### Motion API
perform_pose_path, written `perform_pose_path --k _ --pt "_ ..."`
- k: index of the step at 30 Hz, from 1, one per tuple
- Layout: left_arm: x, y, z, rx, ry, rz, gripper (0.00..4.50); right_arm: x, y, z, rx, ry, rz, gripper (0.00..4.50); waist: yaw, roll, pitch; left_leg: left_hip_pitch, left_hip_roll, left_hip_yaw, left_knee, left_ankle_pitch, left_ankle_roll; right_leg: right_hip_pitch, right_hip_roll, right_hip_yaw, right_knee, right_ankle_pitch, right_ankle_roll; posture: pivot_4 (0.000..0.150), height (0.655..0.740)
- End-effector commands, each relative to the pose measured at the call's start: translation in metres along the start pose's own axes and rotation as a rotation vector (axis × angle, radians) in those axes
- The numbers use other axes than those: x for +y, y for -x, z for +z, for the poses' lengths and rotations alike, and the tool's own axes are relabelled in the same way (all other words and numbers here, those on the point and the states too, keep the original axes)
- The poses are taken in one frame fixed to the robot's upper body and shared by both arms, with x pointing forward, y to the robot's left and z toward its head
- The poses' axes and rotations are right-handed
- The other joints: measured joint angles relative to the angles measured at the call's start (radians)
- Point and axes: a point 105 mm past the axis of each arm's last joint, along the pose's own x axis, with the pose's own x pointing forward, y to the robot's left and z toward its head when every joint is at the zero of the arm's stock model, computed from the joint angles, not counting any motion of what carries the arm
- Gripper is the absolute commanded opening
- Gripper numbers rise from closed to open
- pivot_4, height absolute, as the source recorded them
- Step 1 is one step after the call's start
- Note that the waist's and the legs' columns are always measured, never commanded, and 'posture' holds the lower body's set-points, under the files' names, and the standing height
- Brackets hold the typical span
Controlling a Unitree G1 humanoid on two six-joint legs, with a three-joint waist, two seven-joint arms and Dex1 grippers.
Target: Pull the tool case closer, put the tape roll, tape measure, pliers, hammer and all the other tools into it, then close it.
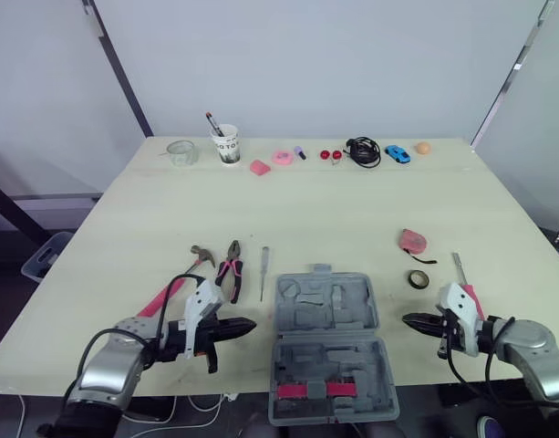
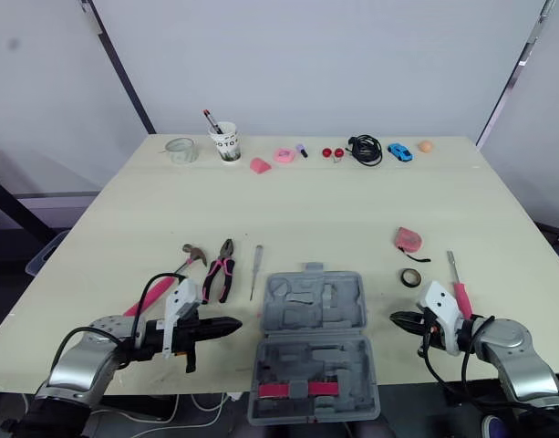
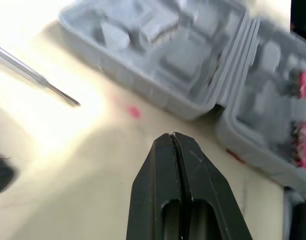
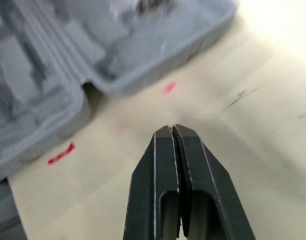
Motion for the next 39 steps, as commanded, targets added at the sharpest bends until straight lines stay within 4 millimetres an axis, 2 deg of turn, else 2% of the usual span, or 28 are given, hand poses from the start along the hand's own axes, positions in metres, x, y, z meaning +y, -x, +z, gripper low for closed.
perform_pose_path --k 1,6,11,13,14,15,16,17,19,20,21,22,23,24,26,30,39 --pt "-0.002 0.027 0.011 -0.092 -0.035 0.084 0.01 -0.002 0.019 0.006 -0.095 0.024 -0.098 0.04 0.001 0.0 0.001 0.0 0.001 0.0 0.0 0.0 0.0 0.0 0.0 0.0 0.0 0.0 0.0 0.15 0.74" --pt "0.006 0.062 0.007 -0.194 -0.024 0.298 0.01 0.0 0.044 0.004 -0.182 0.003 -0.223 0.04 0.001 0.002 0.002 0.0 0.002 0.0 -0.001 0.0 0.0 0.0 0.0 -0.001 -0.002 0.0 0.0 0.15 0.74" --pt "0.014 0.093 -0.001 -0.244 0.011 0.483 0.01 -0.01 0.074 0.003 -0.248 -0.057 -0.369 0.04 0.001 0.002 0.002 0.001 0.002 0.001 -0.001 0.0 0.0 0.0 -0.001 -0.001 -0.003 -0.001 0.002 0.15 0.74" --pt "0.017 0.108 -0.004 -0.274 0.05 0.567 0.51 -0.014 0.088 -0.001 -0.258 -0.082 -0.442 0.0 0.002 0.002 0.002 0.001 0.003 0.001 -0.001 0.0 -0.001 0.0 -0.001 -0.001 -0.003 -0.001 0.002 0.15 0.74" --pt "0.017 0.114 -0.008 -0.282 0.073 0.594 0.83 -0.015 0.095 -0.003 -0.267 -0.094 -0.471 0.41 0.002 0.002 0.002 0.001 0.003 0.001 -0.001 0.0 -0.001 0.0 -0.001 -0.001 -0.004 -0.001 0.001 0.15 0.74" --pt "0.017 0.119 -0.012 -0.284 0.091 0.619 1.07 -0.015 0.101 -0.007 -0.267 -0.1 -0.498 0.54 0.002 0.002 0.002 0.001 0.003 0.001 -0.001 0.0 -0.001 0.0 -0.001 -0.001 -0.004 0.0 0.0 0.15 0.74" --pt "0.017 0.123 -0.016 -0.279 0.096 0.645 1.63 -0.015 0.106 -0.01 -0.265 -0.106 -0.512 0.86 0.002 0.002 0.002 0.001 0.003 0.001 -0.002 0.0 -0.001 0.0 -0.001 -0.001 -0.004 0.0 0.0 0.15 0.74" --pt "0.017 0.127 -0.02 -0.273 0.1 0.673 1.92 -0.013 0.11 -0.012 -0.27 -0.118 -0.518 1.19 0.002 0.002 0.002 0.0 0.003 0.001 -0.003 0.0 -0.001 0.0 -0.001 -0.001 -0.005 0.0 0.0 0.15 0.74" --pt "0.017 0.132 -0.026 -0.265 0.103 0.71 2.96 -0.012 0.117 -0.017 -0.269 -0.133 -0.542 2.26 0.002 0.002 0.002 0.0 0.003 0.001 -0.004 -0.001 -0.001 0.0 -0.001 -0.002 -0.007 0.0 0.0 0.15 0.74" --pt "0.017 0.136 -0.03 -0.263 0.111 0.728 3.18 -0.012 0.123 -0.02 -0.276 -0.151 -0.567 2.51 0.002 0.002 0.002 0.0 0.003 0.001 -0.004 -0.001 -0.001 0.0 -0.001 -0.001 -0.007 0.0 0.0 0.15 0.74" --pt "0.016 0.141 -0.033 -0.261 0.119 0.746 3.61 -0.011 0.129 -0.022 -0.28 -0.164 -0.59 2.96 0.002 0.002 0.002 0.0 0.003 0.001 -0.004 -0.001 -0.001 0.0 -0.001 -0.002 -0.007 0.0 0.0 0.15 0.74" --pt "0.015 0.144 -0.035 -0.26 0.125 0.757 4.18 -0.011 0.134 -0.023 -0.283 -0.173 -0.604 3.55 0.001 0.002 0.002 0.0 0.003 0.001 -0.004 -0.001 -0.001 0.0 -0.001 -0.001 -0.007 0.0 0.0 0.15 0.74" --pt "0.013 0.148 -0.039 -0.255 0.131 0.768 4.5 -0.01 0.14 -0.026 -0.285 -0.186 -0.624 4.18 0.001 0.002 0.002 0.0 0.003 0.001 -0.004 -0.001 -0.001 0.0 -0.001 -0.001 -0.008 0.0 0.0 0.15 0.74" --pt "0.011 0.153 -0.043 -0.247 0.139 0.776 4.5 -0.009 0.147 -0.031 -0.28 -0.2 -0.647 4.45 0.001 0.002 0.002 0.0 0.003 0.001 -0.004 -0.001 -0.001 0.0 -0.002 -0.001 -0.008 0.0 0.0 0.15 0.74" --pt "0.007 0.16 -0.049 -0.237 0.148 0.79 4.5 -0.005 0.157 -0.038 -0.27 -0.222 -0.679 4.45 0.001 0.002 0.002 0.0 0.003 0.001 -0.004 -0.001 -0.001 0.0 -0.002 -0.002 -0.008 0.0 0.001 0.15 0.74" --pt "0.0 0.168 -0.056 -0.22 0.159 0.798 4.5 0.004 0.165 -0.048 -0.245 -0.249 -0.687 4.45 0.001 0.002 0.002 0.0 0.004 0.001 -0.006 -0.002 -0.002 0.0 -0.005 -0.002 -0.01 -0.001 0.001 0.15 0.74" --pt "-0.001 0.173 -0.053 -0.217 0.138 0.772 4.5 0.006 0.167 -0.052 -0.241 -0.273 -0.67 4.45 0.001 0.004 0.003 0.0 0.004 0.001 -0.006 -0.004 -0.006 -0.001 -0.011 -0.007 -0.01 -0.002 0.004 0.15 0.74"
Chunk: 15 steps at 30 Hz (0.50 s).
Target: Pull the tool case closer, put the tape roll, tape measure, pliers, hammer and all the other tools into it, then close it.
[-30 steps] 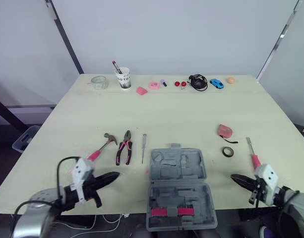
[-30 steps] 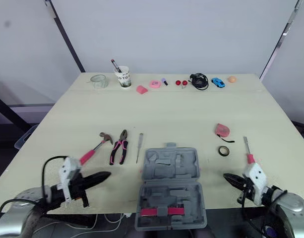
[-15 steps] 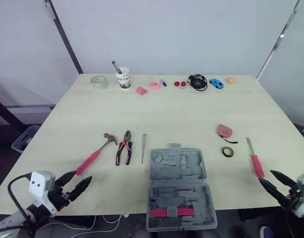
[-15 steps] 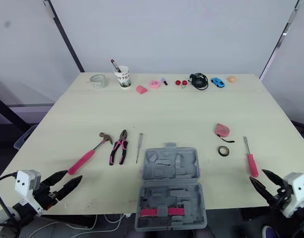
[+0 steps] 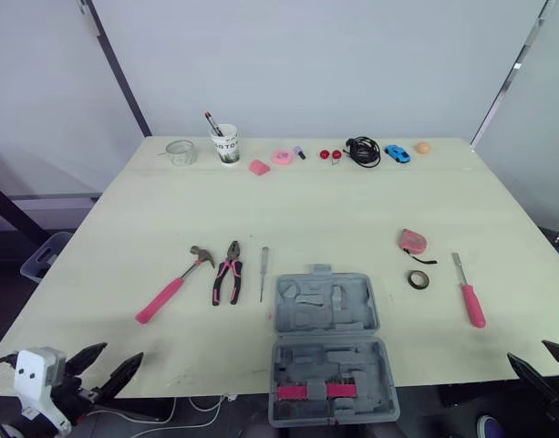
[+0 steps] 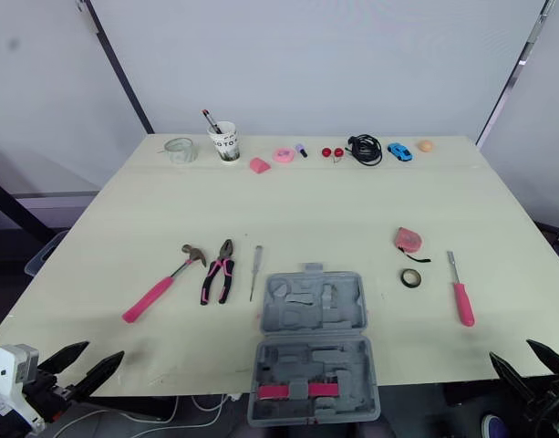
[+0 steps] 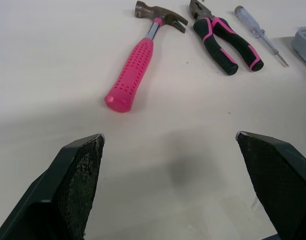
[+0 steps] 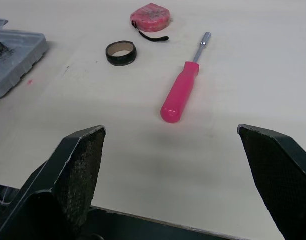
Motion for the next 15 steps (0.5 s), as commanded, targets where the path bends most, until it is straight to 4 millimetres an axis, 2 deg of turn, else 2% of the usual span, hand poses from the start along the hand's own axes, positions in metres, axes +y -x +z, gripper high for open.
perform_pose_path --k 1,10,15 --pt "0.004 0.002 0.013 -0.038 -0.042 -0.001 4.5 -0.007 0.003 0.011 -0.036 0.015 -0.013 4.45 0.0 0.0 0.0 0.0 0.0 0.0 0.0 0.0 0.0 0.0 0.0 0.0 0.0 0.0 0.0 0.15 0.74" --pt "-0.002 -0.007 0.023 -0.064 -0.069 -0.037 4.5 0.001 -0.004 0.012 -0.044 0.014 0.029 4.45 0.0 0.0 0.0 0.0 0.0 0.0 -0.002 0.0 0.0 0.0 0.0 -0.001 -0.001 0.0 0.0 0.15 0.74" --pt "-0.018 -0.017 0.032 -0.078 -0.078 -0.09 4.5 0.012 -0.013 0.021 -0.065 0.029 0.098 4.45 0.0 -0.001 -0.001 0.0 -0.001 0.001 -0.002 0.0 0.0 0.0 0.0 -0.001 -0.001 0.0 0.0 0.15 0.74"
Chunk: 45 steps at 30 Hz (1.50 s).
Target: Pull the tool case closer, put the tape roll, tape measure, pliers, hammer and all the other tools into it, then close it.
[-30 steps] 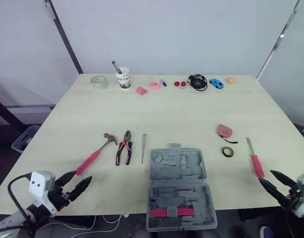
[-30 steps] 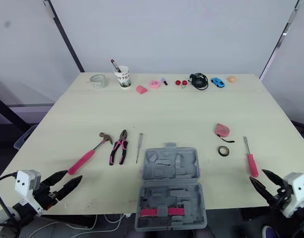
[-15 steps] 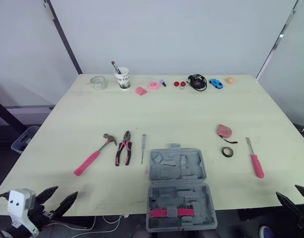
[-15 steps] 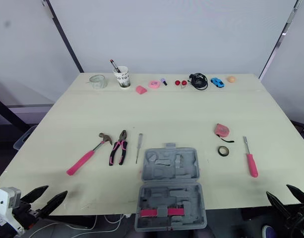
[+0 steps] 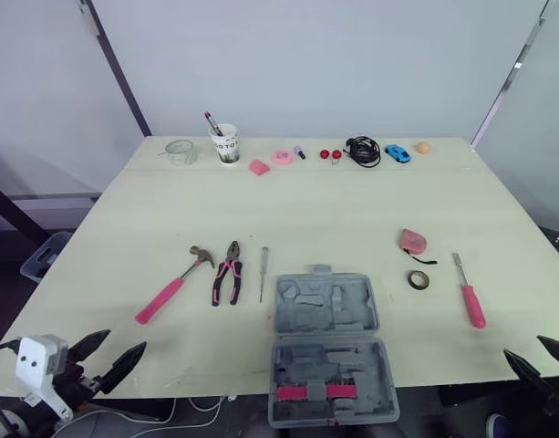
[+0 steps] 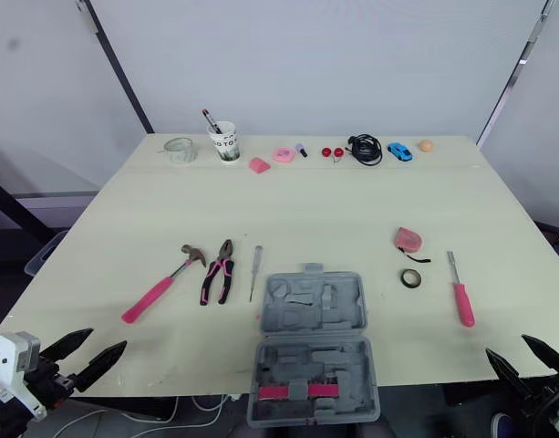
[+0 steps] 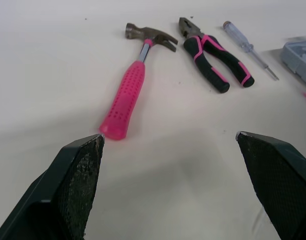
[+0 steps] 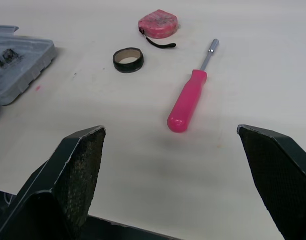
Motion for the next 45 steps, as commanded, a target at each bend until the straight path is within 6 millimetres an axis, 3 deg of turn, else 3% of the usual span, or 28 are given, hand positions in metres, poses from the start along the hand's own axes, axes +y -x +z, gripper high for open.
perform_pose_path --k 1,11,14,20,23,27,34,39,45 --pt "-0.01 -0.006 0.016 -0.039 -0.035 -0.036 4.5 0.008 -0.008 0.017 -0.05 0.031 0.059 4.45 0.0 0.0 0.0 0.0 0.0 0.0 0.0 0.0 0.0 0.0 0.0 0.0 0.0 0.0 0.0 0.15 0.74" --pt "-0.043 -0.038 0.05 -0.111 -0.108 -0.208 4.5 0.023 -0.037 0.03 -0.075 0.073 0.138 4.45 0.001 0.0 0.0 0.0 0.0 0.001 0.0 0.003 0.005 0.0 0.006 0.001 0.0 0.002 -0.004 0.15 0.74" --pt "-0.054 -0.046 0.062 -0.139 -0.157 -0.287 4.5 0.027 -0.054 0.033 -0.056 0.113 0.138 4.45 0.001 0.0 0.0 0.0 0.0 0.001 0.0 0.003 0.005 0.0 0.007 0.001 0.0 0.002 -0.004 0.15 0.74" --pt "-0.082 -0.06 0.088 -0.198 -0.229 -0.515 4.5 0.059 -0.089 0.037 0.074 0.223 0.318 4.45 0.0 0.001 0.0 0.001 0.0 0.001 0.001 0.003 0.005 0.001 0.009 0.001 0.0 0.003 -0.005 0.15 0.74" --pt "-0.091 -0.063 0.093 -0.2 -0.259 -0.593 4.5 0.061 -0.101 0.045 0.097 0.268 0.336 4.45 0.0 0.0 0.0 0.0 -0.001 0.001 0.001 0.003 0.005 0.002 0.009 0.002 0.0 0.003 -0.005 0.15 0.74" --pt "-0.115 -0.071 0.109 -0.232 -0.292 -0.779 4.5 0.055 -0.128 0.055 0.309 0.476 0.452 4.45 -0.001 0.004 0.004 -0.001 -0.003 0.002 0.004 0.003 0.005 0.002 0.01 0.002 0.0 0.004 -0.005 0.15 0.74" --pt "-0.134 -0.077 0.12 -0.258 -0.303 -0.902 4.5 0.061 -0.155 0.073 0.485 0.607 0.61 4.45 -0.001 0.003 0.004 -0.002 -0.002 0.001 0.007 0.003 0.005 0.002 0.013 0.001 0.001 0.005 -0.005 0.15 0.74" --pt "-0.143 -0.077 0.122 -0.262 -0.311 -0.942 4.5 0.064 -0.167 0.073 0.608 0.711 0.7 4.45 -0.001 0.003 0.004 -0.005 -0.002 0.002 0.007 0.003 0.005 0.002 0.015 0.001 0.0 0.005 -0.006 0.15 0.74" --pt "-0.148 -0.075 0.126 -0.271 -0.331 -0.963 4.5 0.054 -0.183 0.068 0.786 0.857 0.713 4.45 -0.001 0.003 0.004 -0.006 -0.002 0.002 0.008 0.003 0.005 0.002 0.015 0.001 0.0 0.005 -0.006 0.15 0.74"
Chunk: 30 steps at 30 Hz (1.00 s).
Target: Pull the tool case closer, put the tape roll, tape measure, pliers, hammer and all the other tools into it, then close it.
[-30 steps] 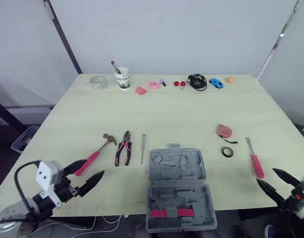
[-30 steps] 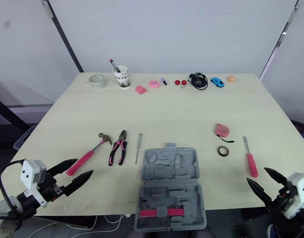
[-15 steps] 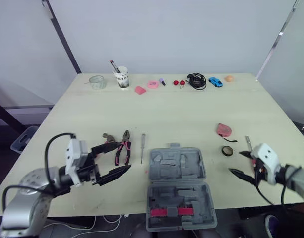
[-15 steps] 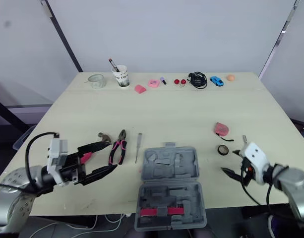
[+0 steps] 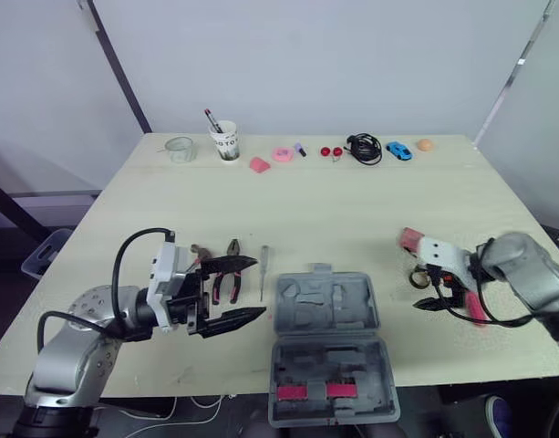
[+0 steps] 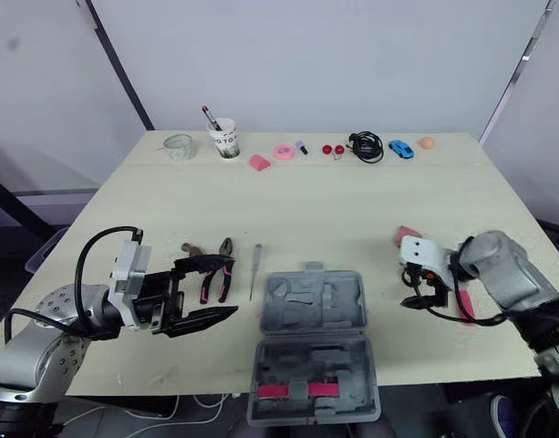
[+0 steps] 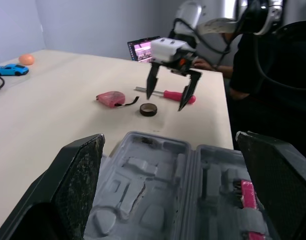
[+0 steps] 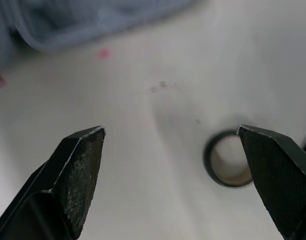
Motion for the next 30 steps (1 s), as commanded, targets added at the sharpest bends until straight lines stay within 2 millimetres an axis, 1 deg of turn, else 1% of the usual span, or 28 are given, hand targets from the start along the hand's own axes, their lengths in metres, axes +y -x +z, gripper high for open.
perform_pose_path --k 1,5,11,14,17,18,20,21,23,24,27,30 --pt "-0.006 -0.005 0.013 -0.018 -0.058 -0.041 4.5 -0.009 0.0 -0.005 0.098 0.058 0.013 4.45 0.0 0.0 0.0 0.0 0.0 0.0 0.0 0.0 0.0 0.0 0.0 0.0 0.0 0.0 0.0 0.15 0.74" --pt "-0.01 -0.01 0.015 -0.02 -0.07 -0.056 4.5 -0.015 -0.004 -0.006 0.152 0.074 0.025 4.45 -0.001 0.0 0.0 -0.001 0.0 0.0 0.0 0.0 0.0 0.0 0.001 0.0 0.0 0.0 0.0 0.15 0.74" --pt "-0.012 -0.013 0.017 -0.024 -0.08 -0.059 4.5 -0.02 -0.012 -0.007 0.184 0.084 0.043 4.45 -0.002 0.0 0.0 -0.001 0.0 0.0 0.0 0.0 -0.001 0.0 0.001 0.0 0.0 0.0 0.0 0.15 0.74" --pt "-0.013 -0.015 0.017 -0.025 -0.08 -0.066 4.5 -0.023 -0.019 -0.012 0.222 0.074 0.05 4.45 -0.002 0.0 0.0 -0.001 0.0 0.0 0.0 0.0 -0.001 0.0 0.001 0.0 0.0 0.0 0.0 0.15 0.74" --pt "-0.012 -0.014 0.015 -0.013 -0.089 -0.064 4.5 -0.027 -0.027 -0.014 0.235 0.06 0.041 3.65 -0.004 0.0 0.0 -0.001 0.0 0.0 0.001 0.0 -0.001 0.0 0.001 0.0 0.0 0.0 0.0 0.15 0.74" --pt "-0.011 -0.014 0.014 -0.013 -0.089 -0.063 4.5 -0.027 -0.028 -0.015 0.24 0.056 0.048 3.23 -0.005 0.0 0.0 -0.001 0.0 0.0 0.001 0.0 -0.001 0.0 0.001 0.001 0.0 0.0 0.0 0.15 0.74" --pt "-0.012 -0.014 0.014 -0.013 -0.091 -0.063 4.5 -0.027 -0.028 -0.016 0.242 0.062 0.056 2.01 -0.005 0.0 0.0 0.0 0.0 0.0 0.001 0.001 -0.001 0.0 0.001 0.001 0.001 0.0 0.0 0.15 0.74" --pt "-0.012 -0.014 0.014 -0.014 -0.091 -0.061 4.5 -0.027 -0.029 -0.016 0.239 0.062 0.057 1.66 -0.005 0.0 0.0 0.0 0.0 -0.001 0.001 0.001 -0.001 0.001 0.001 0.0 0.001 0.0 0.0 0.15 0.74" --pt "-0.012 -0.014 0.014 -0.01 -0.093 -0.061 4.5 -0.027 -0.031 -0.016 0.24 0.067 0.06 0.54 -0.005 0.0 0.0 0.0 0.0 -0.001 0.001 0.001 -0.001 0.001 0.001 0.0 0.001 0.0 0.0 0.15 0.74" --pt "-0.012 -0.013 0.012 -0.003 -0.095 -0.061 4.5 -0.027 -0.031 -0.016 0.241 0.07 0.059 0.06 -0.006 0.0 0.0 0.0 0.0 -0.001 0.001 0.001 -0.001 0.001 0.001 0.0 0.001 0.0 0.0 0.15 0.74" --pt "-0.011 -0.011 0.01 0.003 -0.094 -0.053 4.5 -0.028 -0.032 -0.016 0.239 0.074 0.056 0.02 -0.009 0.0 0.0 0.0 0.0 0.0 0.001 0.001 -0.001 0.001 0.001 0.001 0.001 0.0 0.0 0.15 0.74" --pt "-0.01 -0.011 0.009 0.003 -0.094 -0.047 4.5 -0.03 -0.027 -0.015 0.241 0.086 0.052 0.02 -0.011 0.0 0.0 0.0 0.0 -0.001 0.001 0.001 -0.001 0.001 0.001 0.001 0.001 0.0 0.0 0.15 0.74"
